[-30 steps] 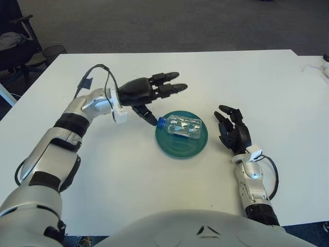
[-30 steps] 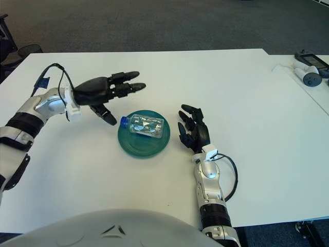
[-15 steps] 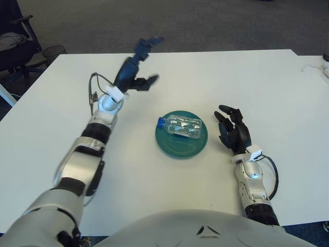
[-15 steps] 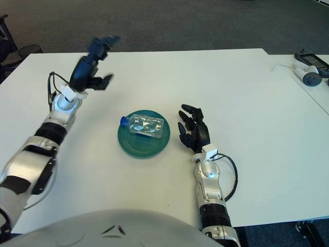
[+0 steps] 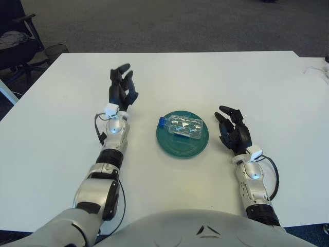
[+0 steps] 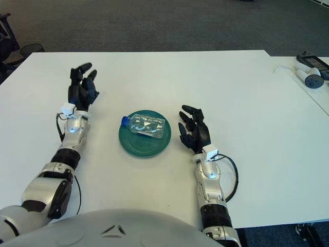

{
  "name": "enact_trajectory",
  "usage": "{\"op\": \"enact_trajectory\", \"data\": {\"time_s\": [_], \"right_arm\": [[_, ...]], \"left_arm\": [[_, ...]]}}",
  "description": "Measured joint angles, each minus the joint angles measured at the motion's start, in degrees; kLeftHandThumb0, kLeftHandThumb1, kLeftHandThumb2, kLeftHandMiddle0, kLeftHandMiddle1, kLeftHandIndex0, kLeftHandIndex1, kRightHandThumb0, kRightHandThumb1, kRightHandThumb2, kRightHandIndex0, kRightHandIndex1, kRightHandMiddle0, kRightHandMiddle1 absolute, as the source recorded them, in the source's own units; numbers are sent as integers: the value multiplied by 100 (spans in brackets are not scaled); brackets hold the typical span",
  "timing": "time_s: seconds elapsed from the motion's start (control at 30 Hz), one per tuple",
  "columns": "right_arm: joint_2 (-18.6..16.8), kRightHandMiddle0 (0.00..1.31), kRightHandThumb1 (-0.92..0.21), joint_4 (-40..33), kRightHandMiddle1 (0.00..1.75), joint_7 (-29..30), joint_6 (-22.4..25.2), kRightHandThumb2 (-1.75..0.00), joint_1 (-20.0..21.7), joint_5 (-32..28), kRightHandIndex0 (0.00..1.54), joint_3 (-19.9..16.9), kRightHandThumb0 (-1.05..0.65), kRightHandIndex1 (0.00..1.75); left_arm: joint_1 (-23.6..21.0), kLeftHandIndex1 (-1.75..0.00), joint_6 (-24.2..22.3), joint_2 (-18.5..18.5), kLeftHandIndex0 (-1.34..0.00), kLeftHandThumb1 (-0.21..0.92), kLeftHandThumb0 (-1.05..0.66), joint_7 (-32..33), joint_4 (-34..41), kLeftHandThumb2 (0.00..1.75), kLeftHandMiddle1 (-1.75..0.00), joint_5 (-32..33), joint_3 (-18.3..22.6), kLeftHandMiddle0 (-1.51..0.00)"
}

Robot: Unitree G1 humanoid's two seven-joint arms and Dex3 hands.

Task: Put the bottle into the plate.

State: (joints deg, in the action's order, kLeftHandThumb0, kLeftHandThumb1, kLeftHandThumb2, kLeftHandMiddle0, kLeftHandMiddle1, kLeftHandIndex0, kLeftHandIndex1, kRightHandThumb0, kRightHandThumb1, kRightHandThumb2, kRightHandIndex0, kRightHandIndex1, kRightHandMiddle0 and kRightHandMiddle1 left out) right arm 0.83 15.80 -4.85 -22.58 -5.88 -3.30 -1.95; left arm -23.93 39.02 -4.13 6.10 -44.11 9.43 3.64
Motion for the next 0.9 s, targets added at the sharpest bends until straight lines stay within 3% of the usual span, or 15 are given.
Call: {"op": "enact_trajectory", "data": {"time_s": [0.33,0.9], "right_arm": [[-1,0,-92,-1,91,1,0,-49,11,0,36,10,-65,17],[9,0,-92,-13,90,6,23,-52,10,18,35,17,-67,17]], "left_arm": [[109,-120,-273,309,-9,92,-77,68,-15,89,-70,-245,119,-31],[504,-121,-851,359,-12,92,-72,90,-50,91,-70,-543,205,-35]]}}
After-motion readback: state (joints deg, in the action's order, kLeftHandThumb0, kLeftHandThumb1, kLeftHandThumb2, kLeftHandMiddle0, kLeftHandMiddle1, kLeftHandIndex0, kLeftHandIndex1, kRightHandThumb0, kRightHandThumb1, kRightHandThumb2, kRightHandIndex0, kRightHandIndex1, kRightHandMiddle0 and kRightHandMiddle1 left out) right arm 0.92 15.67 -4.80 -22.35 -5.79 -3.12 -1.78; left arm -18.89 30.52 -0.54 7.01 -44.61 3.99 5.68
